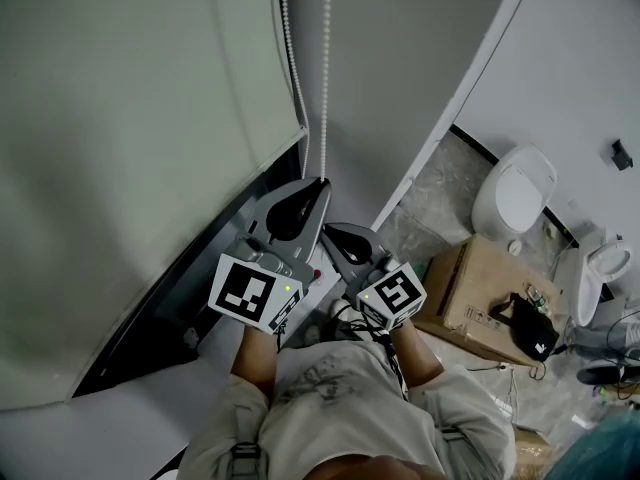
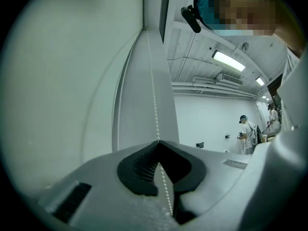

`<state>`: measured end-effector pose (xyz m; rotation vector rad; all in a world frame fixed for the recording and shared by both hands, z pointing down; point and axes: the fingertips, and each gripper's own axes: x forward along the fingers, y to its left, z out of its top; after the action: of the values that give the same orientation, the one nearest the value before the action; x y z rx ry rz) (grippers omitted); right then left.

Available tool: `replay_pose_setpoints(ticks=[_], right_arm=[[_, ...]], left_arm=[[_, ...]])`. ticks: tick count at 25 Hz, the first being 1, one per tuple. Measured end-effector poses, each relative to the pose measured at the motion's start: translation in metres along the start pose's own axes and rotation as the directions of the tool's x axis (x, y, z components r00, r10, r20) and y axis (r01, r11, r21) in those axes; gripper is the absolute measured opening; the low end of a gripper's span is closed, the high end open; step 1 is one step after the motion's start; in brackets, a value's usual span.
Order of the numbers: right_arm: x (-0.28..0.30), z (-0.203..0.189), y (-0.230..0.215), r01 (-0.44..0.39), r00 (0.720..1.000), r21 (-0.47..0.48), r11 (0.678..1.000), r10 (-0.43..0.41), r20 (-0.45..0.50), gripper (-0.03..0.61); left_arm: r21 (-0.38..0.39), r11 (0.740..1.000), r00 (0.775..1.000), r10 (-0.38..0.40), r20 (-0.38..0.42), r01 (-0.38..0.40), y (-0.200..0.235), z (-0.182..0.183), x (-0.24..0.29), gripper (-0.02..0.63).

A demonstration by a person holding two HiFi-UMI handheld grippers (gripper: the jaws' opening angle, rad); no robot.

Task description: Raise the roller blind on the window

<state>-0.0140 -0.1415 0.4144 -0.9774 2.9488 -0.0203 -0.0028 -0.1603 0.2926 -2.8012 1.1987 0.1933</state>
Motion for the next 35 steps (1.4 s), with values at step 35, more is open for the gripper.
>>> replay_pose_setpoints(ticks=[35], right_arm=[[-0.026, -0.101, 0.015, 0.013, 0.980, 0.055, 0.998, -0.002, -0.197, 0.026]], left_arm=[[-0.131, 0.991, 0.988, 0.017, -0.152, -0.037, -0.009, -0.105, -0.028, 0.011]])
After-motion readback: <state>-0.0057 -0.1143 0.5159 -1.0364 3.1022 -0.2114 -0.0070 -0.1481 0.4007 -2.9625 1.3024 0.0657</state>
